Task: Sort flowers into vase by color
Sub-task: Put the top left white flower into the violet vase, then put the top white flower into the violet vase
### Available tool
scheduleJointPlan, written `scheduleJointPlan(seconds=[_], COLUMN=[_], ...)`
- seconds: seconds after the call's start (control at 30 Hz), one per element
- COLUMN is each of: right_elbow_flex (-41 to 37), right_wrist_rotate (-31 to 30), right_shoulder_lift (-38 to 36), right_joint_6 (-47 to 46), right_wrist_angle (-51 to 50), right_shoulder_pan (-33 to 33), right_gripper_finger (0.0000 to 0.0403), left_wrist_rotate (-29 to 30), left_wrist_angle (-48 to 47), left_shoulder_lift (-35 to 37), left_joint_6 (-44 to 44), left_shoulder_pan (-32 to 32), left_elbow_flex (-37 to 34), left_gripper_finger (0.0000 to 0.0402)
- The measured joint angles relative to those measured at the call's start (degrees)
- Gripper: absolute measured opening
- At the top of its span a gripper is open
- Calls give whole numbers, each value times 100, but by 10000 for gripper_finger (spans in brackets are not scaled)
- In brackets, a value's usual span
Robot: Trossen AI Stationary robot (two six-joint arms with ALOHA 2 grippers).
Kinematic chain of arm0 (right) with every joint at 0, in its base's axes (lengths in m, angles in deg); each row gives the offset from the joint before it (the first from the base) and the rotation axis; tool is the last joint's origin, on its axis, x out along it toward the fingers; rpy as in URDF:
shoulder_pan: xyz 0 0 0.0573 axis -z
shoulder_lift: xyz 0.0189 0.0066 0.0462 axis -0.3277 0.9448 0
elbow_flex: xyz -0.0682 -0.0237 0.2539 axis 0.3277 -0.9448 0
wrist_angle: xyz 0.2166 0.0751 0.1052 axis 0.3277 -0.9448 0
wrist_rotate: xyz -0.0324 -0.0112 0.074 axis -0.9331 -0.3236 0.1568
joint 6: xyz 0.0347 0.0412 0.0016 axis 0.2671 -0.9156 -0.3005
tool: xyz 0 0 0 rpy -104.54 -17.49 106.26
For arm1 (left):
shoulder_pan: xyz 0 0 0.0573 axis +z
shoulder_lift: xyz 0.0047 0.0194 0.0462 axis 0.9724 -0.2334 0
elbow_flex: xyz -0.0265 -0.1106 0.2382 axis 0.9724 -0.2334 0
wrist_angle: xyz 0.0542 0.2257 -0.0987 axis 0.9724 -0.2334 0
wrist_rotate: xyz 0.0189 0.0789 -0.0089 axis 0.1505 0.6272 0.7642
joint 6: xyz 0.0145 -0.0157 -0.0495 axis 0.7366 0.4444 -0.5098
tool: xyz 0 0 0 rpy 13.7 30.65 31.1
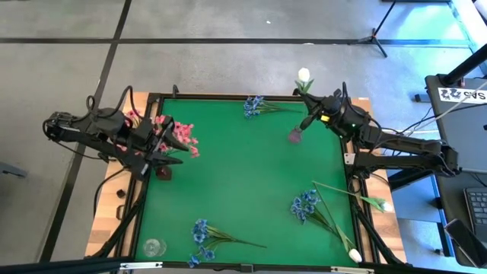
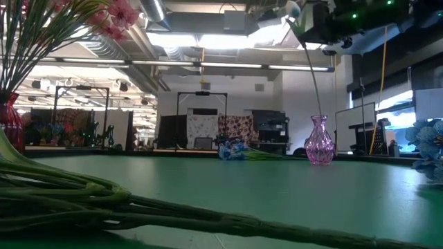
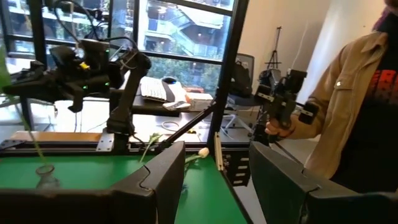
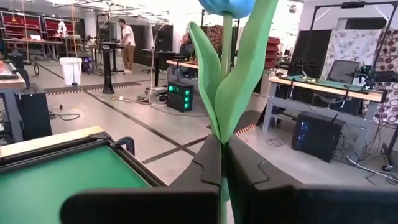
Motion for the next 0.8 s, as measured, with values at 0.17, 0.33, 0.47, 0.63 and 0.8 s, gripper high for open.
scheduleJointPlan(seconds=[0.17,0.33,0.47,0.63,0.8], right_elbow_flex=[-107,-109,-100,566,1851], right_wrist_rotate=[-96,-47,-51,64,-65], right_shoulder_lift=[11,13,8,-45,27], right_joint_6=[-3,-241,-463,-630,-1594], right_wrist_angle=[-285,-952,-1204,-2176,-4770], right_shoulder_pan=[0,-2,-9,-275,-475], right_gripper_finger=[21,93,165,229,247], left_wrist_rotate=[81,53,128,163,74], left_wrist_angle=[-12,-15,-28,-30,-32], left_shoulder_lift=[1,65,142,195,191], left_joint_6=[88,153,157,179,552], left_shoulder_pan=[0,0,81,309,402], left_elbow_flex=[0,0,0,0,-1], left_gripper_finger=[174,174,174,174,174])
